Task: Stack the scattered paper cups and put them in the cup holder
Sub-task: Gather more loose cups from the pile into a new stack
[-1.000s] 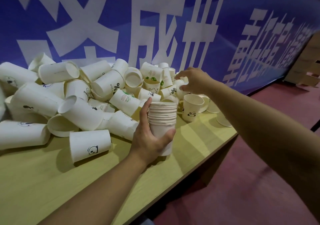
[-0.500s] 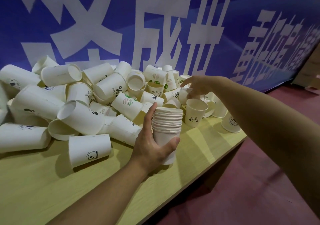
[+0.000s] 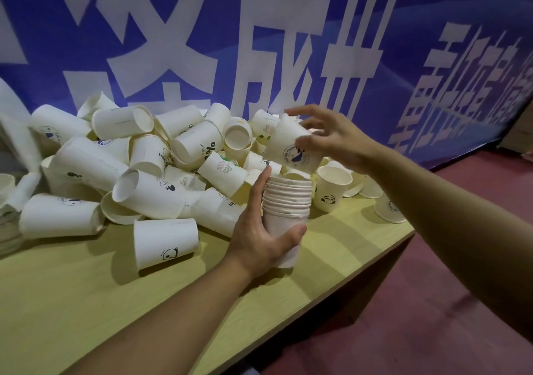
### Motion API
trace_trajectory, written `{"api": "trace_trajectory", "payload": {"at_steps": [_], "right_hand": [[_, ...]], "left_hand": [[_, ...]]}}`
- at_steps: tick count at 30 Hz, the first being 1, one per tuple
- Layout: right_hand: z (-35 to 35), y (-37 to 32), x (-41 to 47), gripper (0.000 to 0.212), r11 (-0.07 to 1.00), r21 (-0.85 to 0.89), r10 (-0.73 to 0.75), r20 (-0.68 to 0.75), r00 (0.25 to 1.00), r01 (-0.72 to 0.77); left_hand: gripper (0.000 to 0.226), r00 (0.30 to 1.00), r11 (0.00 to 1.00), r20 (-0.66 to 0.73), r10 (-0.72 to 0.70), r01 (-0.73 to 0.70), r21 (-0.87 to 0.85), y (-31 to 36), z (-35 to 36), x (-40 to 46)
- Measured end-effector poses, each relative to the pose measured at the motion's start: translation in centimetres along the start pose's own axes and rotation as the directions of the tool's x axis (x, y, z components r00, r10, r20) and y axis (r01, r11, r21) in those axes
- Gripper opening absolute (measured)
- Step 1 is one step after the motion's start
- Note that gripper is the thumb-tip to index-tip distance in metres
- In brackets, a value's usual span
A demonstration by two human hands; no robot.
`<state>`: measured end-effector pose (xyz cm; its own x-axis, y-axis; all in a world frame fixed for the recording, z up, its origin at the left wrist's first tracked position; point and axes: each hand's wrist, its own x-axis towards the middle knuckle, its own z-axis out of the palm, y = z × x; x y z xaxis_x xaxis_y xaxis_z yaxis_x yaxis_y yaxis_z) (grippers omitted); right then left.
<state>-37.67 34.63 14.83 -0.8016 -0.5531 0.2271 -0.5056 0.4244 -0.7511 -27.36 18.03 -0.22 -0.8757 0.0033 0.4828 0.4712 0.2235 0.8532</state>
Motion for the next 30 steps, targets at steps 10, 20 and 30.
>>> {"api": "trace_trajectory", "payload": {"at_steps": [10, 20, 30], "right_hand": [[6.0, -2.8, -3.9, 0.053, 0.988, 0.116, -0.089, -0.134, 0.987, 0.104], [14.3, -2.3, -6.5, 0.042, 0.963, 0.124, -0.243, 0.003, 0.97, 0.241], [16.6, -2.1, -3.7, 0.041, 0.964, -0.072, -0.259, -0.06, 0.964, 0.254]], "left_hand": [[0.109, 0.999, 0.999, 0.002, 0.034, -0.034, 0.023, 2.6, -3.3, -2.0], [0.107, 0.996, 0.976, -0.076, 0.041, -0.024, 0.217, 2.7, -12.5, -7.3], [0.099, 0.989, 0.983, -0.149, -0.017, 0.043, 0.178, 2.4, -14.8, -8.4]]}}
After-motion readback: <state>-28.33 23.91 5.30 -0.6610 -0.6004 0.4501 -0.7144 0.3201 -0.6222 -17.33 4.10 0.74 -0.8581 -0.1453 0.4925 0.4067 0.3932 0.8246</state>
